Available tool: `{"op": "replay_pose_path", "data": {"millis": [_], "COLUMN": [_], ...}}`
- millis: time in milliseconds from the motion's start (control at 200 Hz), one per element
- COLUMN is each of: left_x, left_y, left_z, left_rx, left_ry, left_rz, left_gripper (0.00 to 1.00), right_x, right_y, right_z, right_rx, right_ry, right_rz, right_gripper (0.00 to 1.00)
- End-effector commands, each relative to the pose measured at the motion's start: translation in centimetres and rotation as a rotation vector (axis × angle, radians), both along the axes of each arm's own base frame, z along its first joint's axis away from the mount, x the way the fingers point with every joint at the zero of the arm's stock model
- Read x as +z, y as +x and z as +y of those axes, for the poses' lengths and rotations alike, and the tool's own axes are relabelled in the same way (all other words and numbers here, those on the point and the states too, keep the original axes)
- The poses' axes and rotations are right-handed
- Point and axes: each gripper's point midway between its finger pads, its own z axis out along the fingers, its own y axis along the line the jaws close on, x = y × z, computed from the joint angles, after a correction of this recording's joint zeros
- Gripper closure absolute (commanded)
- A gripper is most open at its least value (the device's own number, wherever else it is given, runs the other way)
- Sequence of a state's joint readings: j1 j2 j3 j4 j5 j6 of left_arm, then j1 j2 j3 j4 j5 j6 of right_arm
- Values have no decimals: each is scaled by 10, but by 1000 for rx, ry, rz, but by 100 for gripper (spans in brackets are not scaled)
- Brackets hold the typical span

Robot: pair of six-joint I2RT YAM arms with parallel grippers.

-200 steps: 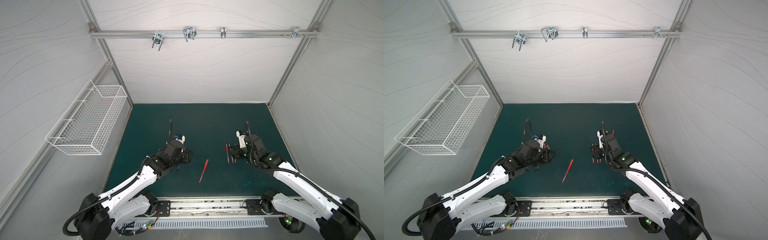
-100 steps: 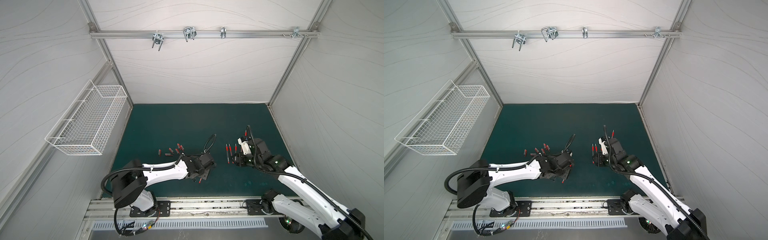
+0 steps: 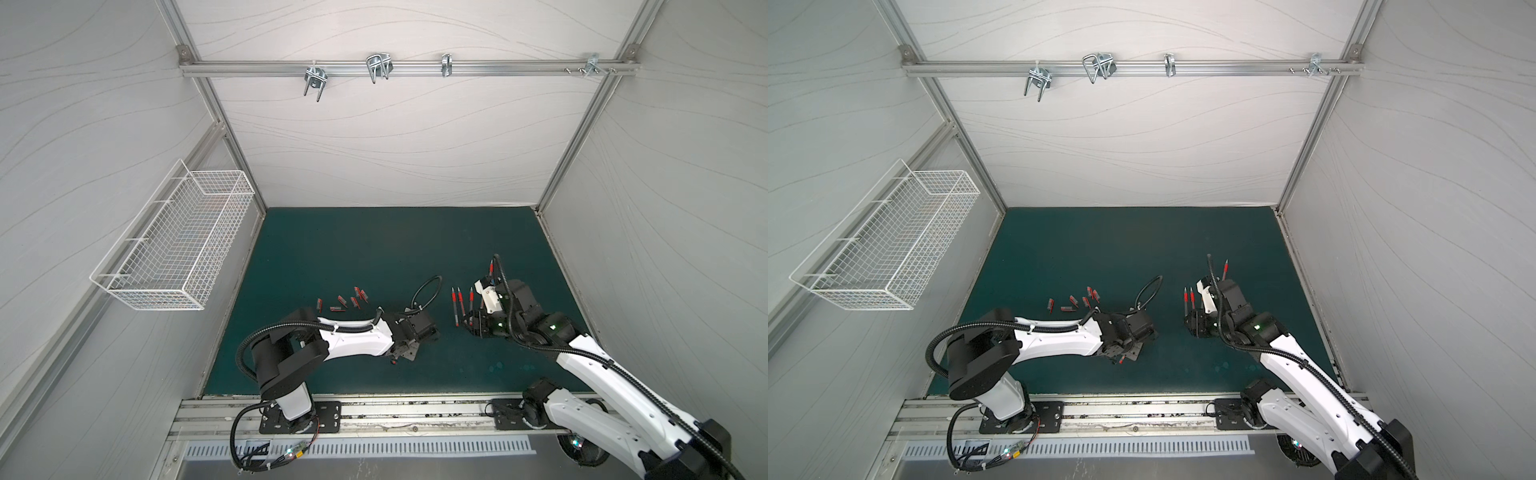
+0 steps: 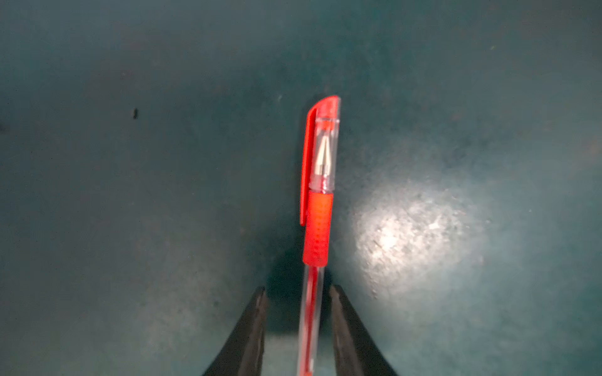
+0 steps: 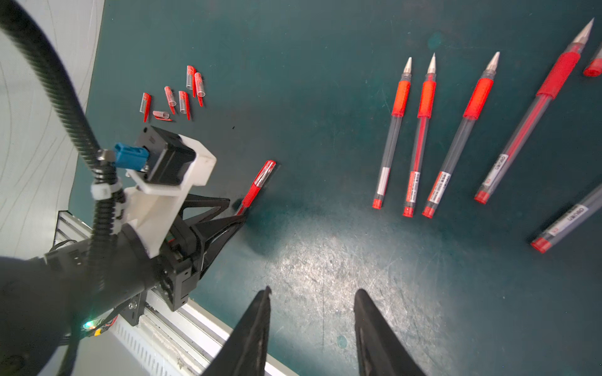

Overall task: Remove pen caps from pens
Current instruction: Pick up the pen from the bottom-center of the table.

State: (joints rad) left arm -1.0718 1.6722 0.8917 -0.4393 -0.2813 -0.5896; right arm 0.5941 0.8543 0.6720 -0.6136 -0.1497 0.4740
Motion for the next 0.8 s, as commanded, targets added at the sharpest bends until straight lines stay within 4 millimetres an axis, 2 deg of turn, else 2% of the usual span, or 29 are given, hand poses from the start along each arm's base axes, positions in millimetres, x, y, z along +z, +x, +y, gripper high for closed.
{"op": "replay_pose_path", "data": {"millis": [0, 105, 305, 450, 530, 595, 795], "left_x": [2, -2, -5, 10, 29, 53, 156], "left_y": [8, 8, 8, 19, 30, 42, 72], "left_z": [-9, -9, -7, -3, -3, -2, -3], "left_rx": [28, 28, 39, 61, 85, 111, 125], "left_ry": [-13, -7, 2, -31, -126, -231, -529], "left_rz": [-26, -21, -21, -55, -57, -72, -271], "left_gripper": [69, 73, 90, 95, 97, 98, 98], "right_x": [-3, -3, -4, -3, 1, 8, 50], "right_y": [-4, -3, -2, 0, -1, -3, -2], "right_z": [-3, -2, -3, 1, 12, 26, 60], "right_rx": [-7, -6, -9, 2, 44, 101, 227], "right_ry": [0, -4, -11, 3, 62, 137, 356], "right_rz": [17, 18, 15, 10, 2, -15, -94], "right_gripper": [56, 56, 56, 56, 56, 56, 56]}}
